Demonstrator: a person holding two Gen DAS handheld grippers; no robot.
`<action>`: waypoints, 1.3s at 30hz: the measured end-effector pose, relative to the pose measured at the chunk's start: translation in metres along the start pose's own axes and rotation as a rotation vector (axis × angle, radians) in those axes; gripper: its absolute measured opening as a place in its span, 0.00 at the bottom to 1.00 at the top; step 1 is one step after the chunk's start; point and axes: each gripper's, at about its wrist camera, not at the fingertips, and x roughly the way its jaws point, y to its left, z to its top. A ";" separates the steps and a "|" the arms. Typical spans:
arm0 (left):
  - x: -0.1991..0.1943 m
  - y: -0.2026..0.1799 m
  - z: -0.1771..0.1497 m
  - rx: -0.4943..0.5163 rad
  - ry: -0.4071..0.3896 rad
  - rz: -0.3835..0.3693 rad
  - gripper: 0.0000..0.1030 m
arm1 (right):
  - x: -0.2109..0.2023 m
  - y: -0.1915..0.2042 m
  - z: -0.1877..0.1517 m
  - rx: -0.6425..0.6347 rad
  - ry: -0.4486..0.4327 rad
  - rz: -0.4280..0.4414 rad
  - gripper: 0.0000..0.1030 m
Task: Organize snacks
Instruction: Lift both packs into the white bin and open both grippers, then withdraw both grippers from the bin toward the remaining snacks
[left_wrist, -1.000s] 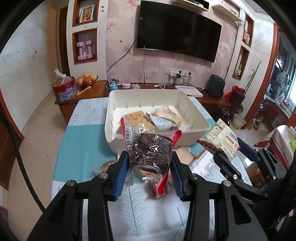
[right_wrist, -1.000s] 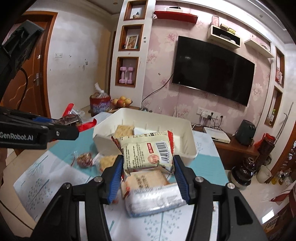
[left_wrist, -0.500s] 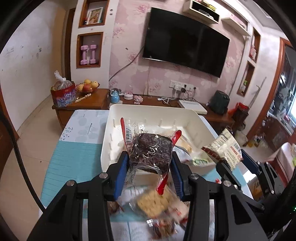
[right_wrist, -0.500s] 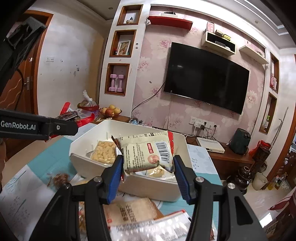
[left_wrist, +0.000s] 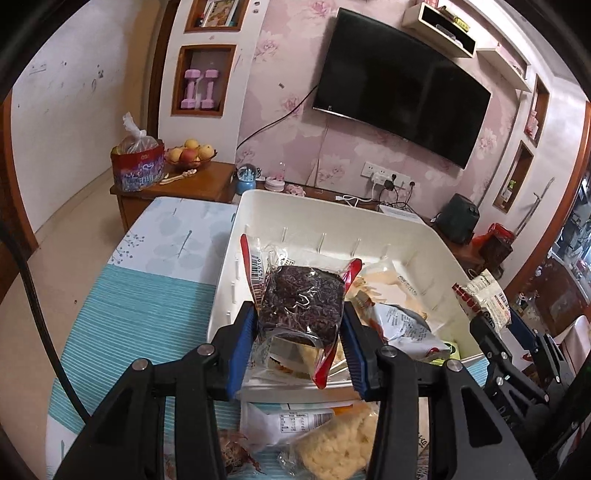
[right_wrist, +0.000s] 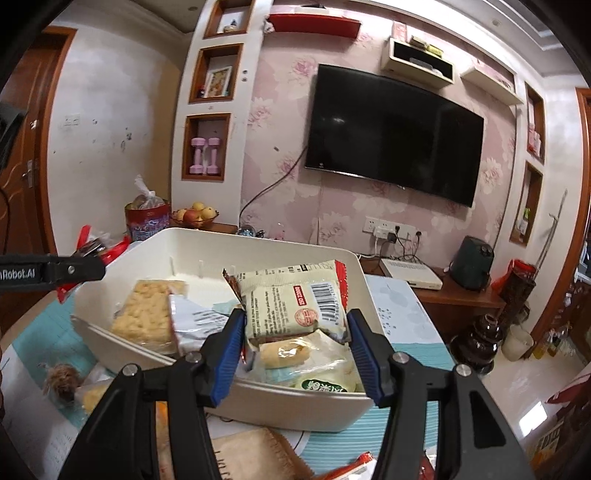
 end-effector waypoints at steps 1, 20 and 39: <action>0.002 0.000 0.000 0.000 0.004 0.004 0.46 | 0.003 -0.003 -0.001 0.015 0.008 0.002 0.58; -0.059 -0.010 -0.003 0.013 -0.009 0.022 0.74 | -0.023 -0.031 0.005 0.143 0.067 -0.009 0.74; -0.131 -0.041 -0.046 0.052 0.045 0.033 0.82 | -0.095 -0.063 -0.003 0.360 0.203 0.063 0.74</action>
